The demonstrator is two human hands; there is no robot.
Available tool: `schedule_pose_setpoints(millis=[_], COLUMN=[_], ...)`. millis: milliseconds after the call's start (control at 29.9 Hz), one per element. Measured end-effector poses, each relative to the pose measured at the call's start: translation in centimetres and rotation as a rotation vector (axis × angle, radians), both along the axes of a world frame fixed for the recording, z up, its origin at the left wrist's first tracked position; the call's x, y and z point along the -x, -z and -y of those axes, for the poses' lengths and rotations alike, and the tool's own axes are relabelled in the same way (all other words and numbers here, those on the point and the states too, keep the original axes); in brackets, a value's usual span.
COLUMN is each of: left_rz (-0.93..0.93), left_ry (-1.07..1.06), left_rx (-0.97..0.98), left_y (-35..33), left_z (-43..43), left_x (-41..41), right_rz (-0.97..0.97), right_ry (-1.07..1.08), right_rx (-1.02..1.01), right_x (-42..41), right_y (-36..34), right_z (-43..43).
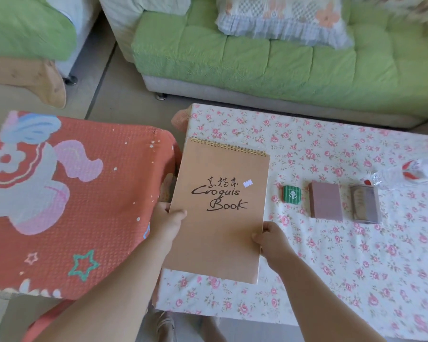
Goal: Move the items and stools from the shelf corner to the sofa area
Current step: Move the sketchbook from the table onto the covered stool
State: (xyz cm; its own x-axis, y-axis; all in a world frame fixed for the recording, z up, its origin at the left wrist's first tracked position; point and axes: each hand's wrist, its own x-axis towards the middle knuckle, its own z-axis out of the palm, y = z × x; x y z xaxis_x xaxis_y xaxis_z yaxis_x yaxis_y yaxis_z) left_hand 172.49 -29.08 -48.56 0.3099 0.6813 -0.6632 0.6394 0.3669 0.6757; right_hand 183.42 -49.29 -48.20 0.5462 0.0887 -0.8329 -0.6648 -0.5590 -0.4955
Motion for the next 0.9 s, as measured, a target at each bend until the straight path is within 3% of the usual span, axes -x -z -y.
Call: schedule_pose_setpoints(millis=[401, 669, 903], left_rz=[0.063, 0.023, -0.006], left_ry=[-0.064, -0.116, -0.168], left_rx=[-0.039, -0.088, -0.142], left_y=[-4.7, -5.2, -0.4], left_z=[-12.4, -21.6, -27.8], left_x=[11.2, 20.1, 24.4], right_rz=[0.047, 0.01, -0.006], right_ry=[-0.198, -0.329, -0.404], right_rx=[-0.106, -0.087, -0.12], right_x=[7.5, 16.6, 19.8], right_y=[-5.4, -2.6, 1.5], right_z=[-12.7, -23.2, -29.9])
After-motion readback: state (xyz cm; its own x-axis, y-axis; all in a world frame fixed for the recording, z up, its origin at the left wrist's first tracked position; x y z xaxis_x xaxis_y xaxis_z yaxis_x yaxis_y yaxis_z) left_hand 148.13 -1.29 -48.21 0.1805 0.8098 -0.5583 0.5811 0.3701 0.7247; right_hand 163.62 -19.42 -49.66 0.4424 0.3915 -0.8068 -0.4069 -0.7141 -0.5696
